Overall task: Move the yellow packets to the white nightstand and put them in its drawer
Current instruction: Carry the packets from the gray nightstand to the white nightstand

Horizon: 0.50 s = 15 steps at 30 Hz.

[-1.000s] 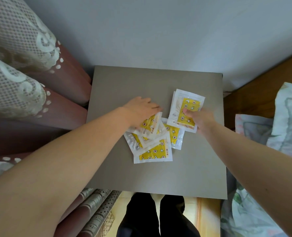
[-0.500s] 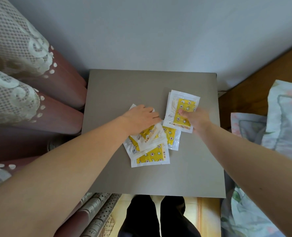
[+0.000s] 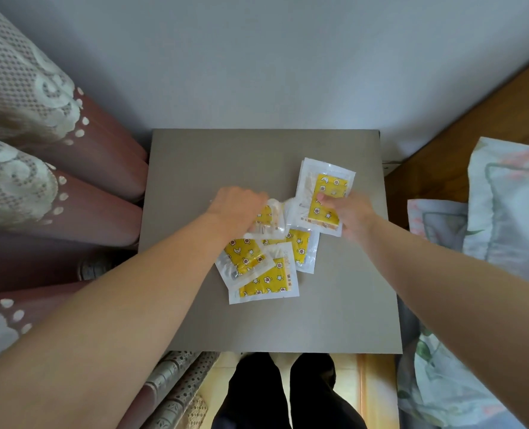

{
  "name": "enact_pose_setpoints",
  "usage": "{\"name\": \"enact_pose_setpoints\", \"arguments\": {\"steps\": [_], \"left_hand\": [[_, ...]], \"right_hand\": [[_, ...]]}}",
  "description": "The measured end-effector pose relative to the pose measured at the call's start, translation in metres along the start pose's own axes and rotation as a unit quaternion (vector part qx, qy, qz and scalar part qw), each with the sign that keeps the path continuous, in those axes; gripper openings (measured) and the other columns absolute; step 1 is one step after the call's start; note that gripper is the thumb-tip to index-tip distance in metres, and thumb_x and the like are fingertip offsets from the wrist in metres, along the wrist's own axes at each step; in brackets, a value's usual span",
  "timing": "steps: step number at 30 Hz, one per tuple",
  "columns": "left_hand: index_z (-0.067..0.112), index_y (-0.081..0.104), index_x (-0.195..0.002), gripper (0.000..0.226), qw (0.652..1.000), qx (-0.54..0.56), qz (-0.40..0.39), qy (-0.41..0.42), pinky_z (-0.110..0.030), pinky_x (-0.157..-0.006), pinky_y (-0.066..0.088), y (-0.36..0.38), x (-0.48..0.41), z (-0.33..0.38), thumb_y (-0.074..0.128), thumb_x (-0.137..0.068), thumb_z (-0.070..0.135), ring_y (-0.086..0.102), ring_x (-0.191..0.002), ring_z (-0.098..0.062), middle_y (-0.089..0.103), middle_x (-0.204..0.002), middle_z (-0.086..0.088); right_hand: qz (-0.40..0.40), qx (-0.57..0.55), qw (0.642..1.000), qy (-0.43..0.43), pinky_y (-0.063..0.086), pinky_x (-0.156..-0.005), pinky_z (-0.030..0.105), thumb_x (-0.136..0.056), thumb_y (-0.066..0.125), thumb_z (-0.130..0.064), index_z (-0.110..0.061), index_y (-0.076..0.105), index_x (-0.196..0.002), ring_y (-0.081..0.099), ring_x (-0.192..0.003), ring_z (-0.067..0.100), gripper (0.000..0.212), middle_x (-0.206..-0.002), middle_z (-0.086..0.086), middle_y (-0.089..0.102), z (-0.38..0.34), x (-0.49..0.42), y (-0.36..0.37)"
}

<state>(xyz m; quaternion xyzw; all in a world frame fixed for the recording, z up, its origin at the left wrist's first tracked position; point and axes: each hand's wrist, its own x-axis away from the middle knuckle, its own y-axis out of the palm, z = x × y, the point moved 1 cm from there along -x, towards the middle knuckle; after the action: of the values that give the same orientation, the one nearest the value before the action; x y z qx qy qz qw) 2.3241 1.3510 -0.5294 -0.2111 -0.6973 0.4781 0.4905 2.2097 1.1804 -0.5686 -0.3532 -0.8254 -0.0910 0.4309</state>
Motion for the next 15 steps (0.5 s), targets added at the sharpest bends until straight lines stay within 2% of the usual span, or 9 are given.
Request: {"name": "enact_pose_setpoints", "arguments": {"steps": [2, 4, 5, 7, 10, 12, 15], "left_hand": [[0.013, 0.045, -0.107, 0.027, 0.997, 0.061, 0.024, -0.03, -0.032, -0.063, 0.037, 0.002, 0.003, 0.002, 0.06, -0.092, 0.028, 0.06, -0.087, -0.027, 0.061, -0.095, -0.005], [0.011, 0.043, -0.109, 0.027, 0.991, 0.114, 0.042, -0.051, -0.032, -0.064, 0.037, 0.002, 0.008, 0.005, 0.057, -0.094, 0.029, 0.057, -0.083, -0.025, 0.059, -0.093, -0.005], [0.011, 0.043, -0.11, 0.027, 0.987, 0.141, 0.041, -0.062, -0.033, -0.065, 0.038, 0.002, 0.01, 0.007, 0.055, -0.095, 0.029, 0.053, -0.081, -0.023, 0.057, -0.093, -0.005], [0.011, 0.043, -0.116, 0.029, 0.977, 0.193, 0.032, -0.089, -0.035, -0.071, 0.043, 0.0, 0.014, 0.008, 0.053, -0.097, 0.031, 0.053, -0.085, -0.023, 0.057, -0.099, -0.005], [0.011, 0.043, -0.124, 0.033, 0.949, 0.286, 0.029, -0.133, -0.038, -0.083, 0.044, -0.005, 0.019, 0.012, 0.049, -0.098, 0.031, 0.056, -0.103, -0.027, 0.057, -0.114, -0.007], [0.012, 0.043, -0.127, 0.033, 0.922, 0.35, 0.034, -0.162, -0.038, -0.088, 0.044, -0.009, 0.024, 0.018, 0.048, -0.099, 0.03, 0.055, -0.11, -0.029, 0.057, -0.121, -0.007], [0.015, 0.042, -0.13, 0.034, 0.869, 0.446, 0.034, -0.211, -0.038, -0.091, 0.045, -0.016, 0.036, 0.031, 0.047, -0.099, 0.028, 0.055, -0.111, -0.029, 0.057, -0.122, -0.004]], "right_hand": [[0.001, -0.063, 0.998, 0.023, 0.058, -0.073, 0.042, -0.075, 0.079, -0.012, -0.009, 0.066, -0.109, 0.069, -0.089, 0.023, 0.036, -0.104, 0.005, 0.071, -0.006, 0.002, -0.007], [0.023, -0.114, 0.993, 0.035, 0.055, -0.06, 0.032, -0.077, 0.077, -0.011, -0.009, 0.063, -0.111, 0.068, -0.086, 0.019, 0.037, -0.103, 0.003, 0.069, -0.011, 0.005, -0.02], [0.035, -0.129, 0.99, 0.039, 0.054, -0.059, 0.031, -0.077, 0.078, -0.012, -0.009, 0.063, -0.112, 0.068, -0.087, 0.019, 0.038, -0.104, 0.002, 0.069, -0.012, 0.008, -0.028], [0.042, -0.133, 0.989, 0.043, 0.055, -0.065, 0.035, -0.077, 0.077, -0.013, -0.009, 0.061, -0.117, 0.068, -0.091, 0.02, 0.043, -0.109, 0.004, 0.069, -0.011, 0.012, -0.041], [0.01, -0.14, 0.989, 0.042, 0.054, -0.083, 0.043, -0.083, 0.071, -0.012, -0.008, 0.061, -0.117, 0.066, -0.099, 0.024, 0.036, -0.113, 0.006, 0.068, -0.01, 0.021, -0.049], [-0.022, -0.148, 0.988, 0.047, 0.051, -0.093, 0.045, -0.085, 0.069, -0.014, -0.009, 0.062, -0.117, 0.065, -0.104, 0.025, 0.033, -0.117, 0.008, 0.067, -0.012, 0.031, -0.048], [-0.086, -0.153, 0.983, 0.052, 0.047, -0.099, 0.045, -0.089, 0.064, -0.017, -0.011, 0.063, -0.11, 0.063, -0.111, 0.026, 0.022, -0.12, 0.009, 0.066, -0.016, 0.051, -0.044]]}}
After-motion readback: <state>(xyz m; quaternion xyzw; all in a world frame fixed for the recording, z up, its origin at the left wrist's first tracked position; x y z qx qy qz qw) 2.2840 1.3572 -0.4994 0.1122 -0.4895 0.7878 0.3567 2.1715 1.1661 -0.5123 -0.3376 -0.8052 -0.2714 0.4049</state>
